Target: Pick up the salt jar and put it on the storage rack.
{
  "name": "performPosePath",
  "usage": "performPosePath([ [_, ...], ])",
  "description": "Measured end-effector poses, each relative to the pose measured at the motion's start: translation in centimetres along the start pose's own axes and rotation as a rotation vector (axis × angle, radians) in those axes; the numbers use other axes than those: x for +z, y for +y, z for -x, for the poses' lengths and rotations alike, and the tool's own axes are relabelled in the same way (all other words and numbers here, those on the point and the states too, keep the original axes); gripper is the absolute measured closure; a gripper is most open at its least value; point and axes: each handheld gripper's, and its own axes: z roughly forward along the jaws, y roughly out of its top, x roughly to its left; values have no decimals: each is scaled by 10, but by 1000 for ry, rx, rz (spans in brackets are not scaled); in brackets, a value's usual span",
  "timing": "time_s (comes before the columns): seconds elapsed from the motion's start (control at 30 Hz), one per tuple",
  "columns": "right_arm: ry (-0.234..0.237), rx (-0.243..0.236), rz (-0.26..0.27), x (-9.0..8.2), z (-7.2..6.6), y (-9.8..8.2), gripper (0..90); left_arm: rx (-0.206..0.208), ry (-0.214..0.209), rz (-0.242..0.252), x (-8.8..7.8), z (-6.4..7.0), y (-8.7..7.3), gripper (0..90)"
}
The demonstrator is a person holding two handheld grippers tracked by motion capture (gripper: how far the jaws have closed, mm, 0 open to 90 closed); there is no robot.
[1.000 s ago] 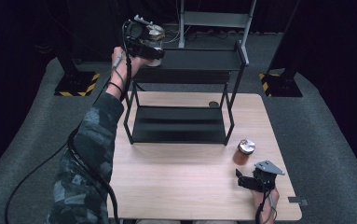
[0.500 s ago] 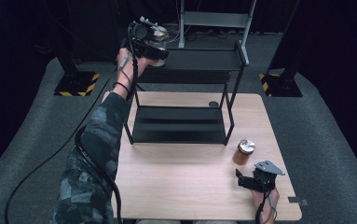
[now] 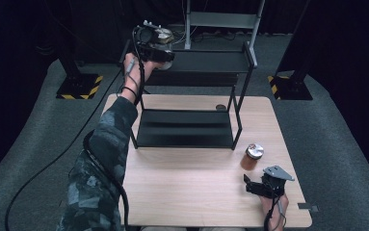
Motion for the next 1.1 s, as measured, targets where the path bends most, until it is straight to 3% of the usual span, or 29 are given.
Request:
performPosePath([
  [0.5, -3, -2, 0, 0, -1, 0, 0, -20, 29, 50, 6, 8, -11, 305],
  [1.1, -2, -4, -5, 0, -1, 1, 0, -31, 48, 55, 12, 14, -9, 305],
])
